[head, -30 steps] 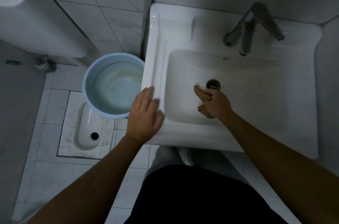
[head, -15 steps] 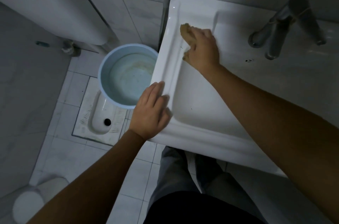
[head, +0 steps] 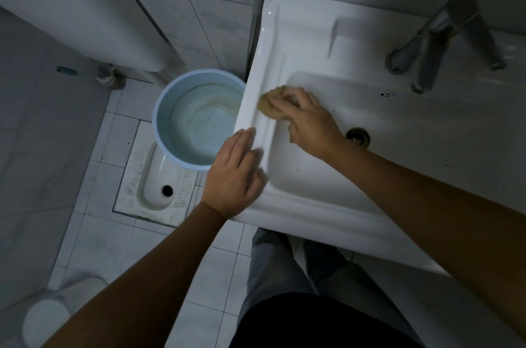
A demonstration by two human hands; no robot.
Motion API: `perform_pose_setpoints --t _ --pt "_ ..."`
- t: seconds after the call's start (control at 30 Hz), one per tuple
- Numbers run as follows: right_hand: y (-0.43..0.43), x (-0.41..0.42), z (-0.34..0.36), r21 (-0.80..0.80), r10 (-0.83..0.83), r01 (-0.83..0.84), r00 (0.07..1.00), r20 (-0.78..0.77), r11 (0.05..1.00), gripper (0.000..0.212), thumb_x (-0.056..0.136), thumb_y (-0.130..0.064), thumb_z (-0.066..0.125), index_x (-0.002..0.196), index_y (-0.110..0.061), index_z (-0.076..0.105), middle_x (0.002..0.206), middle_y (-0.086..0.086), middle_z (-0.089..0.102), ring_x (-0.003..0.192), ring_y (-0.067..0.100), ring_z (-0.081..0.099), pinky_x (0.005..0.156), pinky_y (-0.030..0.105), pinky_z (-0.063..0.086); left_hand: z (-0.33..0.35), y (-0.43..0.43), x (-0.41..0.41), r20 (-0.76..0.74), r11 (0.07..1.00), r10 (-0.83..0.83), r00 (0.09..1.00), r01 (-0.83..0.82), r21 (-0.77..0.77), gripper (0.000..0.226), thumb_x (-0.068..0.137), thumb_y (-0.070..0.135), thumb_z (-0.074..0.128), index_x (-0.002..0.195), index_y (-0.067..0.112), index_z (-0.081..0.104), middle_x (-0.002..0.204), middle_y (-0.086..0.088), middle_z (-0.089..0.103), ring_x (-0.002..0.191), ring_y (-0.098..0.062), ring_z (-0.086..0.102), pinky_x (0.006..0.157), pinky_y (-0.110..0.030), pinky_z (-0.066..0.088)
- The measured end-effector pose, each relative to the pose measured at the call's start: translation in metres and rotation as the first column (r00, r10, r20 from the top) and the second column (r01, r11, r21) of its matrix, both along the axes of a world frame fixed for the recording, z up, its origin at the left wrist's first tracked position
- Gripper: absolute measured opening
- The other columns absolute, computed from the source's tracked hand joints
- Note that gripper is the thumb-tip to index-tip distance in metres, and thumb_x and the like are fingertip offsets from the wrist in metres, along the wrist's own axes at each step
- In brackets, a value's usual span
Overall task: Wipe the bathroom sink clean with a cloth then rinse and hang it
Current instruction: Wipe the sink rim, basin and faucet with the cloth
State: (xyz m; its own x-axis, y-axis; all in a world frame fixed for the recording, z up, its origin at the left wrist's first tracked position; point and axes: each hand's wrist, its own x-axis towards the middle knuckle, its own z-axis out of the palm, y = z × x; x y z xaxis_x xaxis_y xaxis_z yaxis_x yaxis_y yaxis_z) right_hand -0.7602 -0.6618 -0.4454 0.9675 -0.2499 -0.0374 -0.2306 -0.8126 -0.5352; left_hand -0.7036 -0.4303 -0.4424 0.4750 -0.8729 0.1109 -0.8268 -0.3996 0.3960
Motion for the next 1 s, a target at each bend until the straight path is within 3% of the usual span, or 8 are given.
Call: perform_pose_setpoints --t 0.2,0.3,0.4,0.5,0.57,0.67,0.77,1.0 --pt "-0.006 -0.070 -0.012 0.053 0.065 -0.059 0.990 -0.126 0.997 0.064 0.080 0.009 0.055 0.136 -0.022 0.060 0.130 0.004 0.056 0.114 0.028 0.051 0.082 0.048 0.054 0.000 0.001 0.000 -0.019 0.999 -0.003 1.000 0.004 0.037 0.036 0.091 0.022 0.058 0.121 0.005 0.065 0.156 -0.020 0.043 0.147 -0.038 0.036 0.120 -0.053 0.031" --pt "-0.004 -0.105 -0.009 0.188 -0.127 0.175 0.962 -0.243 0.966 0.062 0.084 0.007 0.054 0.137 -0.025 0.059 0.126 -0.008 0.051 0.111 0.018 0.053 0.087 0.033 0.054 0.002 0.002 0.000 -0.012 0.999 -0.004 1.000 0.005 0.050 0.036 0.090 0.022 0.059 0.123 0.005 0.064 0.157 -0.020 0.042 0.148 -0.037 0.034 0.123 -0.050 0.029" --pt "-0.003 -0.128 -0.003 0.305 -0.390 0.490 0.858 -0.334 0.817 0.053 0.089 0.002 0.053 0.131 -0.028 0.062 0.115 -0.009 0.056 0.083 0.009 0.064 0.068 0.015 0.051 0.005 0.002 -0.001 -0.013 0.998 -0.003 1.000 0.004 0.058 0.038 0.092 0.024 0.057 0.124 0.006 0.063 0.158 -0.020 0.040 0.149 -0.036 0.032 0.125 -0.045 0.024" --pt "-0.006 -0.145 -0.003 0.425 -0.574 0.689 0.724 -0.382 0.587 0.030 0.092 -0.009 0.051 0.096 -0.033 0.069 0.075 0.001 0.067 0.064 0.018 0.072 0.059 0.039 0.061 0.007 0.002 -0.002 0.001 0.998 -0.013 1.000 0.012 0.069 0.039 0.092 0.025 0.056 0.125 0.005 0.062 0.158 -0.020 0.040 0.149 -0.037 0.032 0.125 -0.042 0.022" --pt "-0.009 -0.159 -0.004 0.412 -0.612 0.730 0.683 -0.399 0.546 0.021 0.092 -0.022 0.055 0.075 -0.032 0.062 0.065 0.005 0.064 0.066 0.030 0.071 0.064 0.053 0.060 0.008 0.004 -0.002 0.006 0.996 -0.014 1.000 0.014 0.091 0.040 0.093 0.026 0.055 0.126 0.005 0.060 0.158 -0.020 0.039 0.149 -0.037 0.032 0.125 -0.041 0.022" --pt "-0.014 -0.191 -0.003 0.269 -0.621 0.728 0.681 -0.388 0.631 0.015 0.093 -0.019 0.060 0.097 -0.029 0.071 0.075 0.007 0.067 0.067 0.026 0.068 0.067 0.046 0.062 0.010 0.002 -0.005 0.031 0.990 -0.039 0.999 0.034 0.139 0.043 0.095 0.032 0.050 0.127 0.005 0.058 0.158 -0.022 0.038 0.148 -0.039 0.031 0.123 -0.049 0.028" --pt "-0.024 -0.219 -0.002 0.176 -0.544 0.640 0.743 -0.389 0.748 0.041 0.089 -0.017 0.067 0.129 -0.027 0.062 0.102 0.009 0.061 0.079 0.021 0.065 0.077 0.037 0.062 0.016 -0.001 -0.011 0.070 0.973 -0.031 0.997 0.014 0.230 0.045 0.096 0.036 0.050 0.128 0.005 0.056 0.157 -0.025 0.037 0.148 -0.042 0.032 0.121 -0.056 0.031" --pt "-0.037 -0.243 0.008 0.062 -0.402 0.514 0.735 -0.547 0.856 0.037 0.084 -0.050 0.058 0.110 -0.024 0.066 0.094 0.006 0.060 0.081 0.021 0.058 0.075 0.035 0.056 0.041 -0.008 -0.079 0.024 0.934 0.082 0.996 -0.086 0.346 0.051 0.094 0.047 0.045 0.126 0.011 0.060 0.140 -0.016 0.057 0.128 -0.035 0.053 0.112 -0.048 0.039"
